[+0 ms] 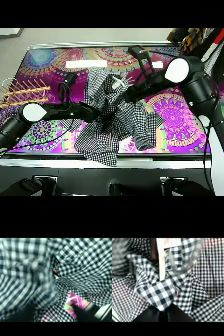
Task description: Fold the clothes and pants, and hang the long-sleeved shirts on hangers.
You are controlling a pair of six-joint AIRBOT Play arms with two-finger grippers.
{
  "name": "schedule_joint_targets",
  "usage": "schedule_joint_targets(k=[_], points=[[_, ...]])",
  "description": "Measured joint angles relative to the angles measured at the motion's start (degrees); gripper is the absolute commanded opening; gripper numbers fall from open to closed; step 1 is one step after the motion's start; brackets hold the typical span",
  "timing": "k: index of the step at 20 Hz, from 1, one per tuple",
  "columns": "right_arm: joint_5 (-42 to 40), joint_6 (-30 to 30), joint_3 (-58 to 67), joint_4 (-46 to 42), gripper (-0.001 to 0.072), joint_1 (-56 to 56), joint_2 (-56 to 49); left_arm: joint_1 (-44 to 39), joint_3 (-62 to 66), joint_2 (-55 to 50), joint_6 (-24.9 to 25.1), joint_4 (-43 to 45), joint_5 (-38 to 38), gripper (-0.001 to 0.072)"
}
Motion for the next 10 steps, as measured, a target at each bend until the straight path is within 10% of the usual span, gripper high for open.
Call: schedule_joint_targets(k=[6, 10], points=[[3.6, -29.1, 0.8, 0.1, 0.0028, 0.0, 0.0, 9.4, 0.6, 5.1, -1.0, 1.7, -3.1, 0.0710], [5.5, -46.4, 0.9, 0.7, 0.0026, 0.0, -1.0, 15.8, 0.8, 7.8, 14.2, 2.8, -9.6, 0.0709]])
